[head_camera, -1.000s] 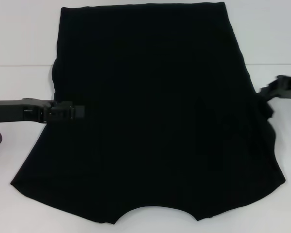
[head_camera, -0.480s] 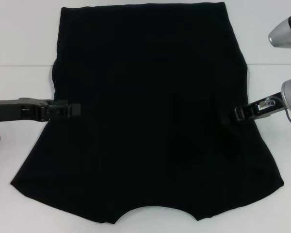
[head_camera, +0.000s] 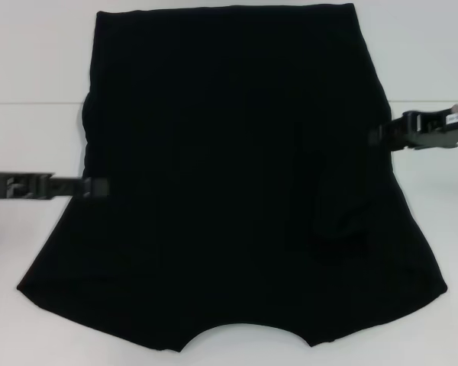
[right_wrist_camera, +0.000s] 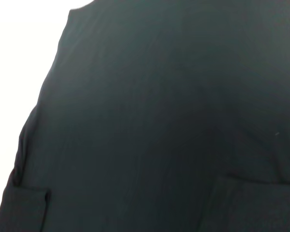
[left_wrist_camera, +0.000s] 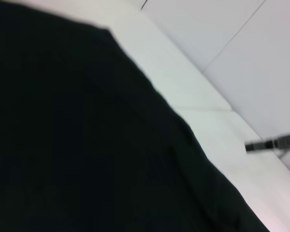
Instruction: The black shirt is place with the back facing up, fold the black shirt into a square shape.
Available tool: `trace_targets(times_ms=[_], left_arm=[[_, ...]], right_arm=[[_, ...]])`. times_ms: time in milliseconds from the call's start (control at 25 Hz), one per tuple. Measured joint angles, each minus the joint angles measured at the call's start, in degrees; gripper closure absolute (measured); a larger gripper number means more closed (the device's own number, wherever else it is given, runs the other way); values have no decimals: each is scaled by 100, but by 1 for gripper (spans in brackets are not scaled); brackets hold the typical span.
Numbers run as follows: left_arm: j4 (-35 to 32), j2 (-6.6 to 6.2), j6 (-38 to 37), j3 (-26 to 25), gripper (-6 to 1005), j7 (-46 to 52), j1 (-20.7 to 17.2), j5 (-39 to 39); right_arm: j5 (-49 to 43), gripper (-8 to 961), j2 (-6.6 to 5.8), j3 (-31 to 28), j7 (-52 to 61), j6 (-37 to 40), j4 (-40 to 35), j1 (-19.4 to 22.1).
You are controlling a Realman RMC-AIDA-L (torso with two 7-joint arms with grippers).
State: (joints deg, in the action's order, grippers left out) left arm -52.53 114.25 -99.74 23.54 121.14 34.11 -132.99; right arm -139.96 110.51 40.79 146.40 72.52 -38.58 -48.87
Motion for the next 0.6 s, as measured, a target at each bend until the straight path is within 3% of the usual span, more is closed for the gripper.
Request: trace_targets(times_ms=[160,440,600], left_arm=[[-153,-191,-529,-318,431,821,-40,-807],[-235,-194,-408,-534,431,1329,-120,-1945],[-140,-163,-103,-466,431,1571,-134,-2242]], right_arm=[[2,549,-64,-136,107,23,-1,30],[4,247,-76,-209,113,24,-2,77],[4,253,-78,-211,87,1,21,79]])
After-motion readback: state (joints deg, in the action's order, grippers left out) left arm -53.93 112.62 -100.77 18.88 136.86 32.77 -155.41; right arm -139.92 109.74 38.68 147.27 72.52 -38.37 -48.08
